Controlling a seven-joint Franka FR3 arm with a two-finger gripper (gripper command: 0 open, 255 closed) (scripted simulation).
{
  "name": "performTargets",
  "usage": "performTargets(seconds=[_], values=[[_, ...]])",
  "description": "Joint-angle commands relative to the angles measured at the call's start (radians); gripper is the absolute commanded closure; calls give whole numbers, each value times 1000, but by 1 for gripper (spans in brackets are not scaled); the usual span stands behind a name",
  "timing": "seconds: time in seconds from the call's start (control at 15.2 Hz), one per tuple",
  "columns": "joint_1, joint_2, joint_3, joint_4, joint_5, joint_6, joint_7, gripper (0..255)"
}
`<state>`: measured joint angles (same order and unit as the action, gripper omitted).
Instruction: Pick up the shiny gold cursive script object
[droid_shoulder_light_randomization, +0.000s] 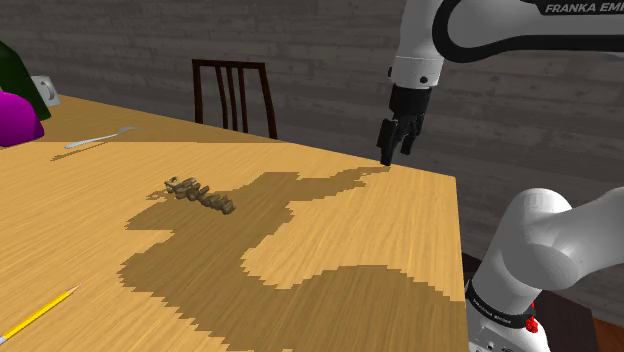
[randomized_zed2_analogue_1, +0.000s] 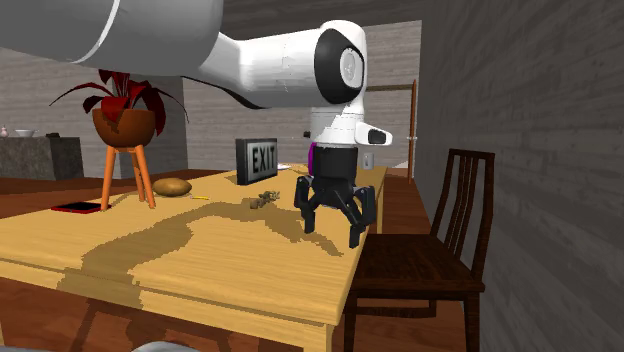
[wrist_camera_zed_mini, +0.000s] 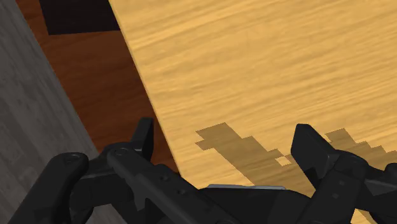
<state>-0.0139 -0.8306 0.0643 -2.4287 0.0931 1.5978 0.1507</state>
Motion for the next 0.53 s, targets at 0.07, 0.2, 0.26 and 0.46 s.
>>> performTargets(seconds=[0.07,0.2,0.26,0.46], values=[[7,27,20,19,11,11,17,0],[18,83,58,59,30,31,51,0],[23,112,77,80,37,40,68,0],[34,201,133,152,54,65,120,0]])
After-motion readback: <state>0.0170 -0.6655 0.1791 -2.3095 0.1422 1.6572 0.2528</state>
